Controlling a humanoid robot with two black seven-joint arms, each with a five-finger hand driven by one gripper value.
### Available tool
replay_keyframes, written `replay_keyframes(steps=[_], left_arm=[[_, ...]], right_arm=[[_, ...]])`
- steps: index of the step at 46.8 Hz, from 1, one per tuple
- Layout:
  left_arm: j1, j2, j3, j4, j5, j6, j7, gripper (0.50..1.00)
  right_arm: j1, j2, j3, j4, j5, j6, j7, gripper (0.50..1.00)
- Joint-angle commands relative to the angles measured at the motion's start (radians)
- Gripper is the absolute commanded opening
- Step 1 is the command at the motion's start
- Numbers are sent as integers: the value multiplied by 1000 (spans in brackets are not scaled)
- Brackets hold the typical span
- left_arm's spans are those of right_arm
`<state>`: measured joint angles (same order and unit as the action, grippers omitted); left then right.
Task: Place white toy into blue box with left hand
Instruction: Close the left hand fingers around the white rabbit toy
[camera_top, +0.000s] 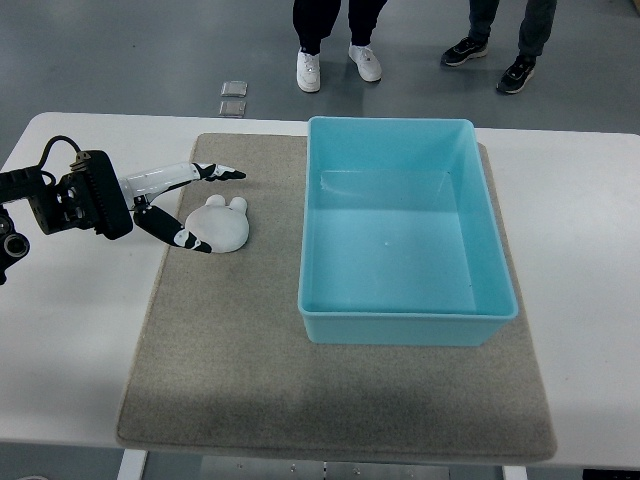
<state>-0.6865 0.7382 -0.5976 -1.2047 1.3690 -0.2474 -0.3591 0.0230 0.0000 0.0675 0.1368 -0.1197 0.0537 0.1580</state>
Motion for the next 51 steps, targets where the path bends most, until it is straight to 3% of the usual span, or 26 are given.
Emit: replay_keyframes(steps=[1,16,26,34,43,47,51], left_arm=[[-8,0,22,7,7,11,2,941],[-21,-5,61,37,67,51,8,870],[-21,-6,62,34,67,51,6,859],[-24,-11,74,33,67,53,6,767],[-33,-11,74,33,67,72,6,598],[-34,-11,74,30,67,89,6,500],[-44,-10,74,30,65,94,6,500]], right_arm=[[0,0,0,0,0,0,0,936],[0,0,0,0,0,0,0,936],[0,0,0,1,0,0,0,936],[0,0,0,0,0,0,0,936],[0,0,0,0,0,0,0,936],[0,0,0,0,0,0,0,936],[0,0,0,0,0,0,0,936]])
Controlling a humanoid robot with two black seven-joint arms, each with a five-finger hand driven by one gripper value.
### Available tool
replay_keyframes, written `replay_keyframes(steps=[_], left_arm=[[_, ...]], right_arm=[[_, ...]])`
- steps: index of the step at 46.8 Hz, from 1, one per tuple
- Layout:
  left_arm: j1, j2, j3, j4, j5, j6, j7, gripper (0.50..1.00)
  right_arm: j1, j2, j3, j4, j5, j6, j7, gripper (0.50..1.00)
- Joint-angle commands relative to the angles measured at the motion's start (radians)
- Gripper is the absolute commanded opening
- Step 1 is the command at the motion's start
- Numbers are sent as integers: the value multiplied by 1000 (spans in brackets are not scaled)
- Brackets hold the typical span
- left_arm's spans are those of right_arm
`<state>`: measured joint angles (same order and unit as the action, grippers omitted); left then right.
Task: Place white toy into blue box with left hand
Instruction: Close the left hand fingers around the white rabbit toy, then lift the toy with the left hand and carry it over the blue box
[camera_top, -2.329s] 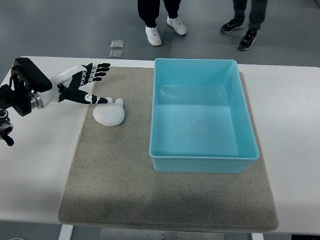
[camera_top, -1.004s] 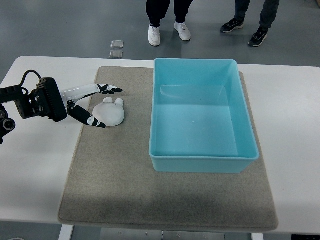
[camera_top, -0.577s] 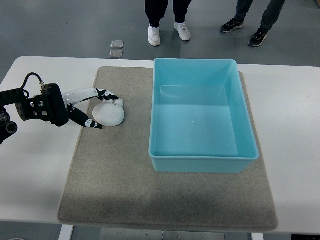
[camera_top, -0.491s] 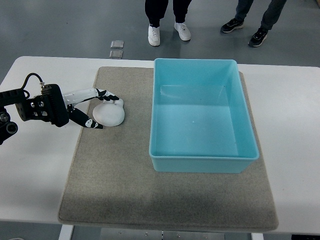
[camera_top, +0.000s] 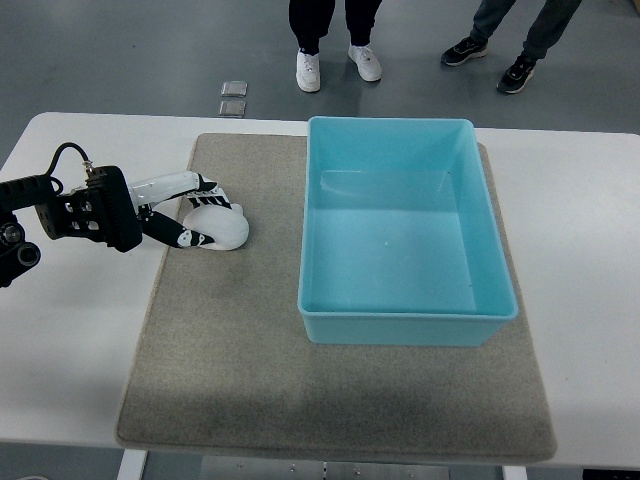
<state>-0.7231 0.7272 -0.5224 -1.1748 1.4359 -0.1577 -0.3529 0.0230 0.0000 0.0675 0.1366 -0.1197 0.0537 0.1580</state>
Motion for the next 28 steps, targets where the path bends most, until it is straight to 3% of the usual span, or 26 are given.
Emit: replay_keyframes(steps=[1,13,28], left_arm=[[-9,1,-1,0,-2,4,0,500],[-59,12,-21,-3,-14,10,0,500],[-242,37,-64,-54,-20,-6,0,500]], right_arm=[[0,0,0,0,0,0,0,936],[0,0,0,1,0,0,0,936],[0,0,0,0,0,0,0,936]])
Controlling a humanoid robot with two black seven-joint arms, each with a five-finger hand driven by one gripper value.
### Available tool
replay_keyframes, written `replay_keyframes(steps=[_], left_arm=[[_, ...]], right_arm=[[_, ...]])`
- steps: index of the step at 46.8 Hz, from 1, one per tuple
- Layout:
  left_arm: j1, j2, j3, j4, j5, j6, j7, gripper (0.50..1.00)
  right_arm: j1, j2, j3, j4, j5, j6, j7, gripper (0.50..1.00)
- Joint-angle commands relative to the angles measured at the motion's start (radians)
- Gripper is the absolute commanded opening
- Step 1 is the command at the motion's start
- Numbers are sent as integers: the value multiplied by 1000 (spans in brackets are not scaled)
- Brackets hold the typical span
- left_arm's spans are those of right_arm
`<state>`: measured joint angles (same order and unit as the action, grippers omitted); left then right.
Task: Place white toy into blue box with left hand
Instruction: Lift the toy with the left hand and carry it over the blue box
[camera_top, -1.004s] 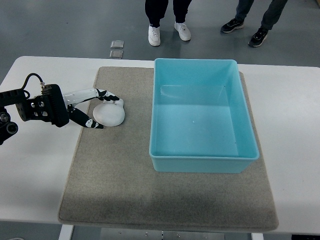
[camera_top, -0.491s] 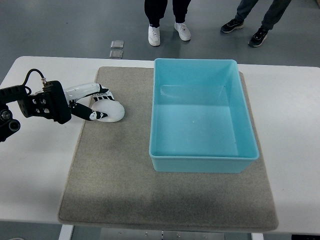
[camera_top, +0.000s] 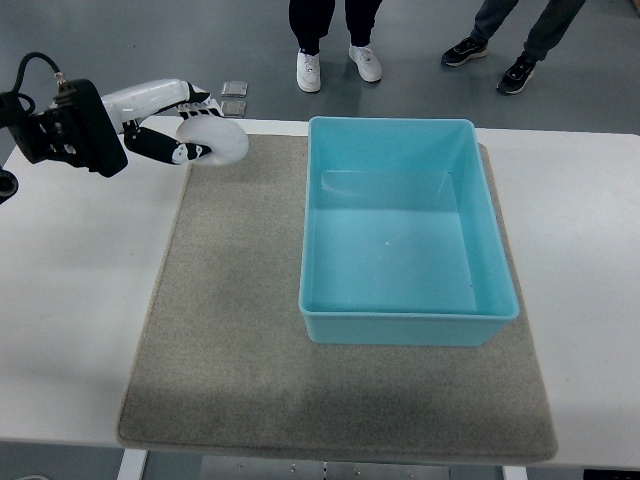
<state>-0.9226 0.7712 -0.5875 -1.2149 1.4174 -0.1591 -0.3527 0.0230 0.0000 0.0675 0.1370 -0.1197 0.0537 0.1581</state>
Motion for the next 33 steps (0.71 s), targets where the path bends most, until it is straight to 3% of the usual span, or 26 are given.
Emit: replay_keyframes(steps=[1,6,10,19,33], left_arm=[[-56,-13,1,-20,-1,-5,0,500],[-104,-27,12,-69,0,-7,3,500],[-111,-104,21,-97,14,-14,3,500],[-114,-178,49,-143,15,-79,1,500],[-113,-260,149,-149,46,-105,3,500]], right_arm=[[0,0,0,1,0,0,0,936],[0,0,0,0,-1,0,0,936],[0,0,0,0,0,0,0,936],[0,0,0,1,0,0,0,936],[0,0,0,0,0,0,0,936]])
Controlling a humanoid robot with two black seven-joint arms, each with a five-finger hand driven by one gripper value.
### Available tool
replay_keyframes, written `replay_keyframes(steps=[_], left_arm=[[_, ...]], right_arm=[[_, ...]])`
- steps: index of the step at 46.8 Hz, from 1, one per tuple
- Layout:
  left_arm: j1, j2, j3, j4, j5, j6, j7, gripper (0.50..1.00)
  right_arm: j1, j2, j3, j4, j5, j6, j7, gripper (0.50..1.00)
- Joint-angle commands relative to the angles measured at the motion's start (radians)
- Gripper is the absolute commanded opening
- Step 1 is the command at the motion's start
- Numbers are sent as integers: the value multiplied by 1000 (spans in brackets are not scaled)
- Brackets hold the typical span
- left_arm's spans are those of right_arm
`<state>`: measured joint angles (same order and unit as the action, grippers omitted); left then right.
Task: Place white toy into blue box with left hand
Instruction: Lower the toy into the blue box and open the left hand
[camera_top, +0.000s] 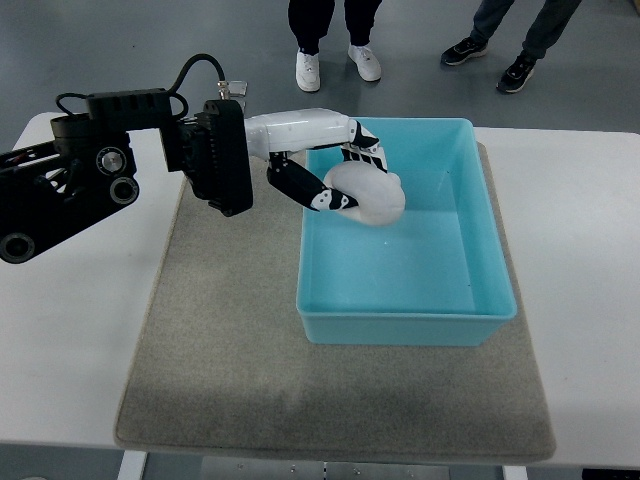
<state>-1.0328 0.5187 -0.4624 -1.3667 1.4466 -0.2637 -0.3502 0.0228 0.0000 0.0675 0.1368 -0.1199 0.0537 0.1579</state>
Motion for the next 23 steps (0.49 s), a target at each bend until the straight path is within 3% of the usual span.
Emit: replay_keyframes(steps=[1,13,15,19,23], left_arm=[[-1,-12,28,3,26,0,0,500],[11,-65,73,14,64,4,0,516],[11,-66,79,14,64,9,0,563],[16,-66,79,14,63,11,0,756],[27,-72,80,14,61,11,0,880]], right_arm=[[0,0,0,1,0,0,2,936],[0,0,0,0,0,0,0,936],[0,0,0,0,0,0,0,936],[0,0,0,1,0,0,0,936],[0,0,0,1,0,1,0,936]])
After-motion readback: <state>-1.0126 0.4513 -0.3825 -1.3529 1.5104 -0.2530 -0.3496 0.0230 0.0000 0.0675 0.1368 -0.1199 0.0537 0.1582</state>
